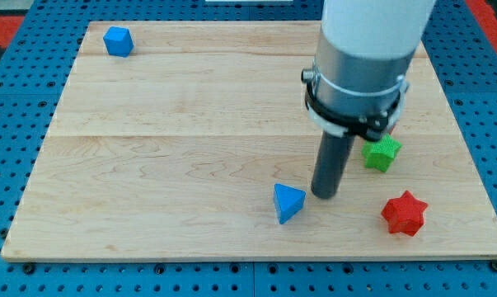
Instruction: Move the blue triangle to the left of the red circle
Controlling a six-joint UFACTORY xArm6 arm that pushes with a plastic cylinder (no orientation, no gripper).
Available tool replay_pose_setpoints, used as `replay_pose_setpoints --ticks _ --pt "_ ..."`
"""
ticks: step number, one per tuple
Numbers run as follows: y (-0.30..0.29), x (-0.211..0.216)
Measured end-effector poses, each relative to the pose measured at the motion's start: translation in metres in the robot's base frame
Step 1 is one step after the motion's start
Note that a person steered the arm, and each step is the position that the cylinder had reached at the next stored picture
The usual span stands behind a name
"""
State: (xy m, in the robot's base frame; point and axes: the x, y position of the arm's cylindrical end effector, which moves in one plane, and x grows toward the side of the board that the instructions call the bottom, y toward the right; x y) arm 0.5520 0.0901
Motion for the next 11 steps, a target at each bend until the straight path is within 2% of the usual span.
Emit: replay_pose_setpoints --ticks 1,2,3,4,5,6,7,8,9,11 --pt "-0.034 0.045" --pt "-0.089 -0.001" --pt "-0.089 -0.043" --pt "-0.084 -0.003" --pt "-0.057 0.001" --pt "-0.064 -0.057" --pt "-0.06 -0.09" --pt "-0.062 -0.058" --pt "-0.027 -0.059" --pt "-0.047 -0.134"
